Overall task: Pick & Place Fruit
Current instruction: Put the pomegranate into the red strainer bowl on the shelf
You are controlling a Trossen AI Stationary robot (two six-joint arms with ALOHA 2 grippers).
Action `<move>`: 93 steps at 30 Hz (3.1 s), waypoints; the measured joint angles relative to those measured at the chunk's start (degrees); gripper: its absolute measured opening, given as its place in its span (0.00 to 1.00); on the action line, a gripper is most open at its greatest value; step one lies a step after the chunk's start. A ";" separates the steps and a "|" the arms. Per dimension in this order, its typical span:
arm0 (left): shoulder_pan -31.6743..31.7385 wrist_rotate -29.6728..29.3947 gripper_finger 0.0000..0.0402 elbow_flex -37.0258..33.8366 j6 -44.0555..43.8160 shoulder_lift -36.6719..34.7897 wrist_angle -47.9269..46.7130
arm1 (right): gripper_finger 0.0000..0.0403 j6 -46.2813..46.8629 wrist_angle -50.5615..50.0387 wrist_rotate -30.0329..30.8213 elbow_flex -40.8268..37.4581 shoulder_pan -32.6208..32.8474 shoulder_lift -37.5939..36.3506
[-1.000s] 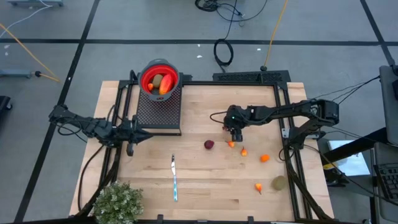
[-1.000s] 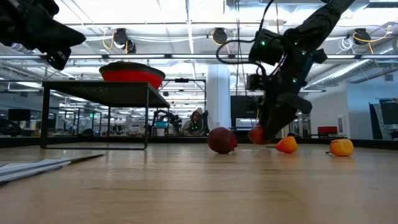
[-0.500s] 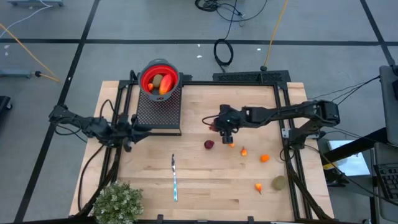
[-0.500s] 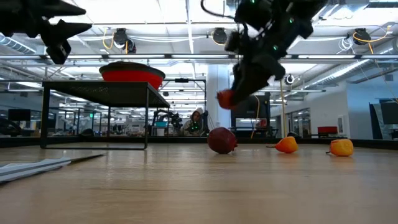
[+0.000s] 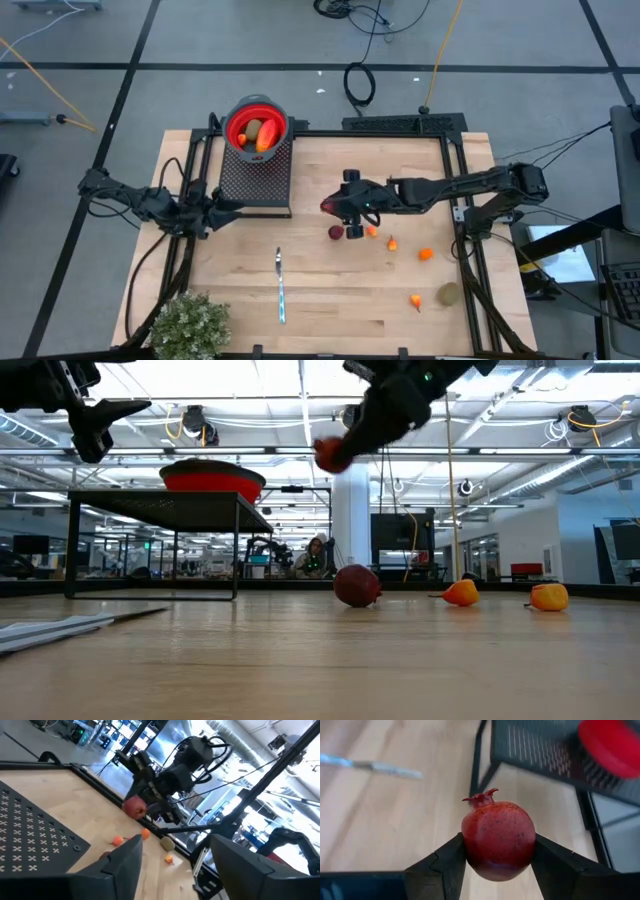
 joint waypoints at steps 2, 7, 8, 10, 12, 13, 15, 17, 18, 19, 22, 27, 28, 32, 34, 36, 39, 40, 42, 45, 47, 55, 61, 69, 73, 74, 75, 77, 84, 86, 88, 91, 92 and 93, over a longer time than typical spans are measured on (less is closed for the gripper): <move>0.00 -0.01 0.61 0.00 -0.79 0.67 0.27 | 0.46 1.13 3.28 -0.29 0.09 0.76 -0.19; 0.00 -0.01 0.64 0.00 -2.16 2.68 0.23 | 0.46 5.96 13.16 -2.55 0.29 1.59 -1.34; 0.01 -0.02 0.64 0.00 -2.15 3.11 0.27 | 0.47 7.12 14.50 -3.54 0.13 1.59 -1.76; 0.00 -0.02 0.65 0.00 -2.09 3.78 0.24 | 0.47 9.82 19.54 -5.68 0.15 1.47 -2.14; 0.00 -0.04 0.65 0.00 -1.98 4.44 0.27 | 0.47 12.65 23.63 -8.03 0.24 1.02 -2.50; 0.02 -0.02 0.65 0.00 -1.96 4.77 0.26 | 0.46 14.14 25.15 -9.65 0.23 0.76 -2.78; 0.00 -0.04 0.65 0.00 -1.94 5.23 0.23 | 0.46 17.01 29.03 -13.47 0.17 0.14 -3.00; 0.00 -0.04 0.65 0.00 -1.92 5.66 0.27 | 0.46 20.49 32.53 -16.80 0.17 -0.54 -3.14; 0.00 -0.07 0.65 0.00 -1.92 5.83 0.20 | 0.46 22.59 34.24 -18.54 0.17 -0.91 -3.15; 0.00 -0.07 0.65 0.00 -1.91 6.02 0.26 | 0.47 24.61 35.72 -20.38 0.17 -1.25 -3.13; 0.00 -0.51 0.66 0.00 -1.90 6.44 0.82 | 0.46 31.43 39.89 -26.08 0.13 -2.39 -3.08; 0.00 -3.10 0.66 0.00 0.29 7.79 6.24 | 0.46 42.51 43.26 -33.34 0.11 -4.36 -3.06; 0.00 -3.69 0.66 0.00 1.13 8.21 7.76 | 0.47 44.92 44.06 -34.65 0.11 -4.71 -3.04; 0.00 -4.15 0.66 0.00 4.40 10.10 12.89 | 0.47 52.51 47.47 -39.53 0.11 -5.74 -3.08; 0.00 -4.81 0.66 0.00 4.77 11.33 14.78 | 0.46 54.58 48.63 -41.14 0.11 -5.84 -3.08; 0.02 -5.10 0.66 0.00 4.87 12.69 16.30 | 0.46 56.12 50.29 -42.45 0.11 -5.87 -3.08; 0.00 -5.09 0.66 0.00 6.17 15.00 18.85 | 0.47 59.07 52.91 -44.75 0.11 -5.87 -3.08; 0.00 -5.09 0.66 0.00 6.60 15.84 19.70 | 0.47 60.18 53.68 -45.52 0.11 -5.87 -3.08; 0.00 -5.11 0.66 0.15 7.92 17.59 21.49 | 0.47 61.47 54.65 -45.76 0.11 -5.85 -3.08; 0.00 -5.09 0.66 0.37 9.44 20.23 25.59 | 0.46 61.05 54.61 -46.49 0.11 -5.85 -3.08; 0.00 -5.09 0.66 0.37 10.03 21.97 28.67 | 0.46 59.90 54.28 -46.89 0.11 -5.85 -3.08; 0.00 -5.05 0.66 1.01 6.19 27.65 37.18 | 0.47 45.78 44.79 -43.66 0.09 -5.65 -3.04; 0.00 -4.57 0.66 6.28 2.88 32.90 36.89 | 0.47 31.47 36.15 -34.82 0.09 -4.73 -3.04; 0.01 -4.62 0.66 17.46 -2.79 39.06 29.08 | 0.47 15.90 29.58 -20.39 0.09 -1.82 -3.04; 0.02 -5.00 0.66 23.39 -6.00 41.72 20.77 | 0.47 8.68 28.10 -13.58 0.09 -0.12 -3.04; 0.02 -5.05 0.66 24.82 -7.03 42.43 18.87 | 0.47 6.96 28.06 -11.97 0.09 0.26 -3.04; 0.11 -5.16 0.66 26.28 -7.98 43.19 17.39 | 0.48 5.17 28.09 -10.57 0.09 0.60 -3.04; 0.49 -6.25 0.66 28.67 -10.08 44.75 15.18 | 0.48 1.72 27.89 -7.85 0.09 1.38 -3.04; 3.11 -8.43 0.66 34.22 -16.04 50.67 13.11 | 0.47 -9.27 24.99 2.19 0.09 4.39 -3.22; 3.72 -8.41 0.66 35.84 -18.14 52.71 12.06 | 0.48 -10.69 23.07 4.35 0.09 5.22 -3.92; 4.42 -8.41 0.66 37.58 -19.63 54.83 10.25 | 0.48 -11.37 21.59 5.90 0.09 5.76 -4.63; 5.19 -8.00 0.66 40.31 -21.93 57.86 8.42 | 0.48 -11.72 16.36 8.43 0.09 6.68 -6.38; 5.49 -7.96 0.66 41.34 -22.48 58.92 7.62 | 0.48 -11.73 15.04 8.91 0.07 6.86 -6.94; 5.67 -7.97 0.66 42.29 -23.09 59.89 7.00 | 0.48 -11.73 14.15 8.86 0.07 6.90 -7.50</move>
